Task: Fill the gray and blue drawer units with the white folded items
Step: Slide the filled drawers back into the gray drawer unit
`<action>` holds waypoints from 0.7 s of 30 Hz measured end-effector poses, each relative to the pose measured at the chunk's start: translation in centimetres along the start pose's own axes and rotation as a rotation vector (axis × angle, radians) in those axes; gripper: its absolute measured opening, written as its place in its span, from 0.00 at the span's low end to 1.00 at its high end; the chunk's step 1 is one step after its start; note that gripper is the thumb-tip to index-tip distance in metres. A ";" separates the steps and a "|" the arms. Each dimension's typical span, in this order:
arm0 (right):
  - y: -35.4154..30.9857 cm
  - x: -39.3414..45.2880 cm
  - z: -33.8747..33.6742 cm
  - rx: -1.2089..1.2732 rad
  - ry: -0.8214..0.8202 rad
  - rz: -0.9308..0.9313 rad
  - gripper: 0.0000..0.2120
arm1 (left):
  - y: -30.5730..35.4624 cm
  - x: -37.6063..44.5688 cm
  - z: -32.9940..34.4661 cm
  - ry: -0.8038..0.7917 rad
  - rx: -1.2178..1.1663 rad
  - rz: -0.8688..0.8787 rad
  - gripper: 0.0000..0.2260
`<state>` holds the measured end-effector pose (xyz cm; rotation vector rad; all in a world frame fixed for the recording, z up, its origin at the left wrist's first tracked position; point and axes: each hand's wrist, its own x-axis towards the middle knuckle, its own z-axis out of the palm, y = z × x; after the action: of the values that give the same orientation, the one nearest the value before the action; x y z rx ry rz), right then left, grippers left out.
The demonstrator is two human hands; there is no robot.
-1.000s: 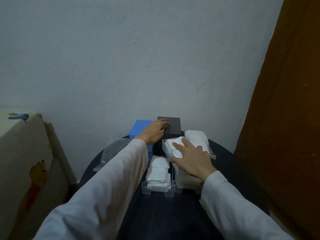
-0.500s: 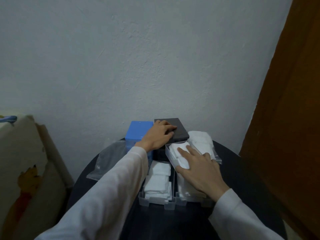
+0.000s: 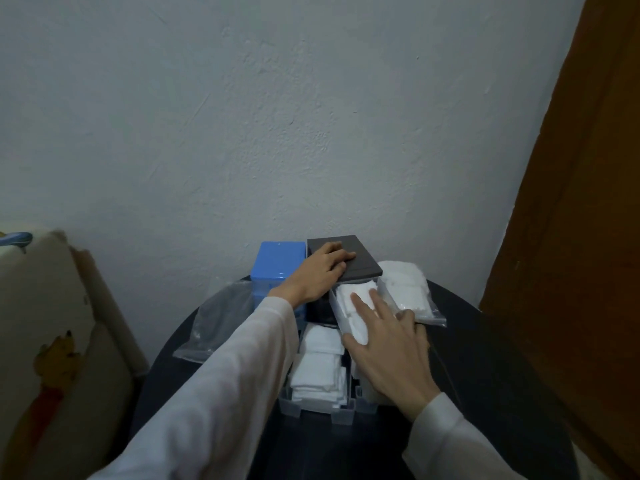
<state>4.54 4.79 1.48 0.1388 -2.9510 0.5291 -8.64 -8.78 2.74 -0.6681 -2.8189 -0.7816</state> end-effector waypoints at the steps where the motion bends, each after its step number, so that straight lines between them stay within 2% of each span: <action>1: 0.0 0.0 0.2 -0.001 0.006 -0.004 0.30 | 0.0 0.0 0.0 0.002 0.006 -0.004 0.17; 13: -0.1 2.2 -2.8 -0.034 -0.104 -0.055 0.25 | -0.1 -0.2 0.2 -0.007 0.021 -0.005 0.18; 18: -0.8 2.9 -0.8 -0.066 0.008 -0.050 0.23 | 0.1 -0.2 0.3 -0.001 0.028 -0.016 0.18; 21: -0.5 3.7 -0.7 -0.071 0.004 -0.061 0.21 | 0.0 -0.2 0.1 -0.018 0.028 -0.014 0.18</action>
<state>1.04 4.35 2.82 0.2185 -2.9463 0.4151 -8.51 -8.82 2.57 -0.6551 -2.8477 -0.7404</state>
